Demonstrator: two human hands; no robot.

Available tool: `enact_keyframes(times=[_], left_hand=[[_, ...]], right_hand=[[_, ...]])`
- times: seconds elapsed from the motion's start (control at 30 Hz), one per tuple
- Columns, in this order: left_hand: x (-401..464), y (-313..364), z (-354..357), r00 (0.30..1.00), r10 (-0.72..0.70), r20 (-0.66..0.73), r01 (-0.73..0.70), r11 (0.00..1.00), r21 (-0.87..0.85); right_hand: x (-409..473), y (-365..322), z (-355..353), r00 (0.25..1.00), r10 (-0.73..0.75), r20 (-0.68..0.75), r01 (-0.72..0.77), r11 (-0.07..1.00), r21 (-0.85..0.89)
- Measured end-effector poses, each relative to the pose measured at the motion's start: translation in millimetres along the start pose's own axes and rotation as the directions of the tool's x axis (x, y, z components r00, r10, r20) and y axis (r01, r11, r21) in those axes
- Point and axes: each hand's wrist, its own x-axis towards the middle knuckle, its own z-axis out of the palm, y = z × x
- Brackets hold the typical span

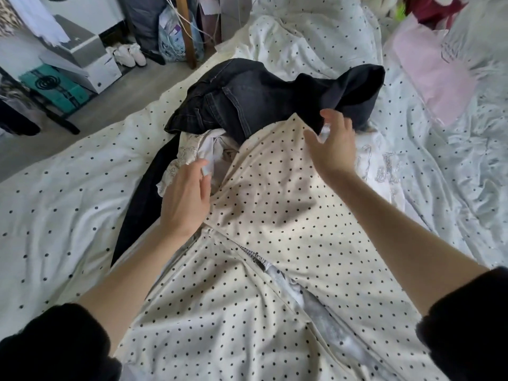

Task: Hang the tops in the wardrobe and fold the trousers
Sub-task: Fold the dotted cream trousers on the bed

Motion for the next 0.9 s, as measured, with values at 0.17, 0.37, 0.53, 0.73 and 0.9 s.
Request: enact_keyframes(times=[0.17, 0.37, 0.53, 0.73, 0.9], left_hand=[[-67, 11, 2, 0.996, 0.085, 0.006, -0.084, 0.996, -0.039], [-164, 19, 11, 0.886, 0.365, 0.286, -0.371, 0.928, -0.037], [-200, 4, 12, 0.842, 0.281, 0.460, -0.369, 0.922, 0.113], [-244, 31, 7, 0.801, 0.266, 0.536, -0.407, 0.899, 0.163], [-309, 110, 26, 0.681, 0.477, 0.556, -0.547, 0.836, -0.046]], right_hand=[[-88, 34, 4, 0.980, -0.193, -0.038, 0.191, 0.980, -0.062], [-232, 83, 17, 0.988, -0.148, 0.044, 0.153, 0.971, -0.186], [-322, 112, -3, 0.999, -0.035, 0.024, 0.040, 0.972, -0.232], [-426, 161, -48, 0.989, 0.149, -0.008, -0.146, 0.950, -0.276], [-507, 208, -99, 0.956, 0.279, -0.089, -0.293, 0.903, -0.313]])
